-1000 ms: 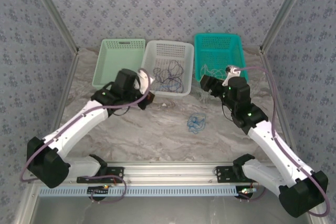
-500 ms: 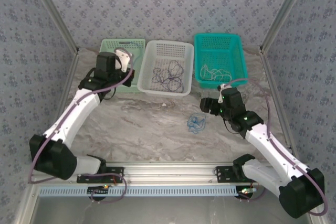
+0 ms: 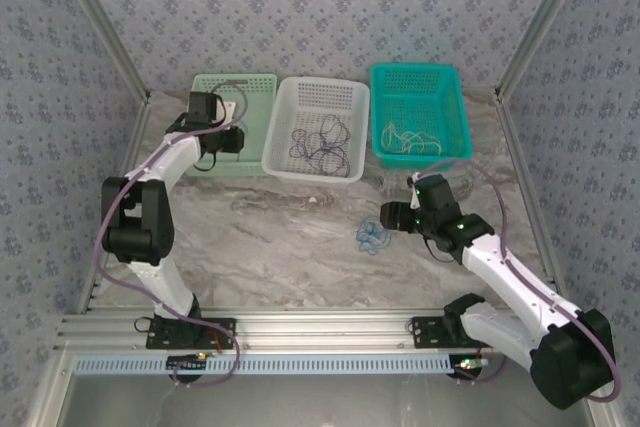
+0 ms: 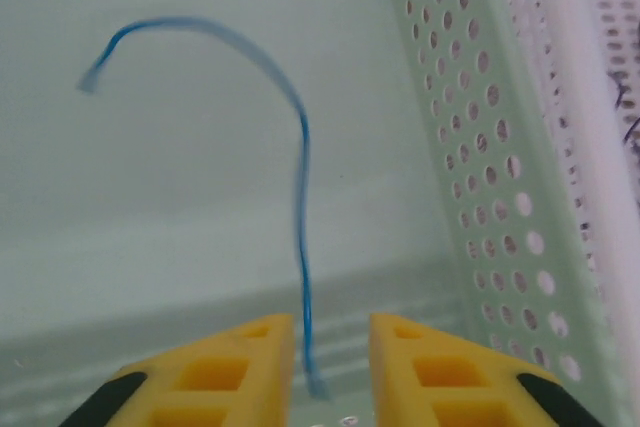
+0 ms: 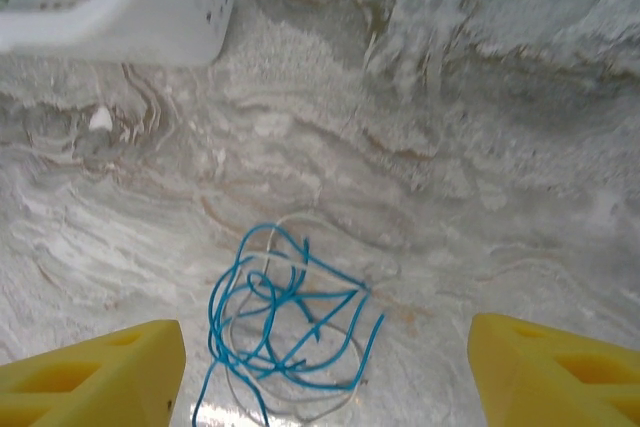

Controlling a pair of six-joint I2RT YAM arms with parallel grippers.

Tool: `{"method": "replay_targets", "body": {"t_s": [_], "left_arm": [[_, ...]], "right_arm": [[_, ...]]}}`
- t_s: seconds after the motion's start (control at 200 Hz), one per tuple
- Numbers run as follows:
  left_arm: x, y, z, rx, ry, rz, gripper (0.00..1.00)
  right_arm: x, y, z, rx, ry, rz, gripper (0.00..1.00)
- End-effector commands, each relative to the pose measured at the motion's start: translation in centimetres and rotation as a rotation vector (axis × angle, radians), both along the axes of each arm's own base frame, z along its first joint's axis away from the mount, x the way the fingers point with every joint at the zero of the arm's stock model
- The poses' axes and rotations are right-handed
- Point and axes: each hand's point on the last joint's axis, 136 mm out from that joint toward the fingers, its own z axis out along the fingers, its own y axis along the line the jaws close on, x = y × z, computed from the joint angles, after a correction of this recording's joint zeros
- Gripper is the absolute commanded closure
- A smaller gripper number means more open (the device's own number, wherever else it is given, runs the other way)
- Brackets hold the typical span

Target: Untangle the cables

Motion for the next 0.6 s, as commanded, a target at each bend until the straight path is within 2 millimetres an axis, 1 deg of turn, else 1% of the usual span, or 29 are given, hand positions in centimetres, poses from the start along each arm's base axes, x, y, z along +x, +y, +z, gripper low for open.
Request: {"method": "replay_targets", "body": {"t_s": [0.0,0.035,0.09,0.15,0.24,0.325,0.405,0.515,0.595], "left_arm": [[1.2,0.5,2.3,-0.005,-0.053,0.053,0.55],[1.2,0.5,2.3,-0.008,-0.051,0.063,0.51],[1.1,0.6,2.6,-0.013,-0.049,0.076,0.41],[0.5,0.0,3.2,-0.022,-0.059,0.066,0.33],[-0.9,-2.0,4.8,-0.031,-0.108,0.020,0.25],[-2.8,-4.3,6.4,-0.040,-0.165,-0.034,0.11],[-4.9,-6.0,7.6,-0.076,-0.202,-0.072,0.01],[-8.1,-8.1,8.8,-0.136,-0.248,-0.132,0.01],[-10.4,-9.0,9.2,-0.167,-0.273,-0.162,0.01]], "right_arm": [[-2.3,0.6,-1.9,-0.017,0.092,0.068,0.25],[-2.7,0.9,-2.2,-0.017,0.108,0.082,0.25],[-3.3,1.2,-2.7,-0.024,0.133,0.097,0.25],[-3.7,1.1,-3.2,-0.045,0.151,0.087,0.25],[-3.4,0.6,-3.9,-0.068,0.151,0.052,0.25],[-2.6,0.4,-4.0,-0.092,0.127,0.047,0.24],[-1.6,0.2,-3.9,-0.114,0.120,0.037,0.24],[-0.3,0.0,-4.5,-0.124,0.144,0.031,0.24],[0.6,-0.3,-4.9,-0.159,0.138,0.035,0.26]]}}
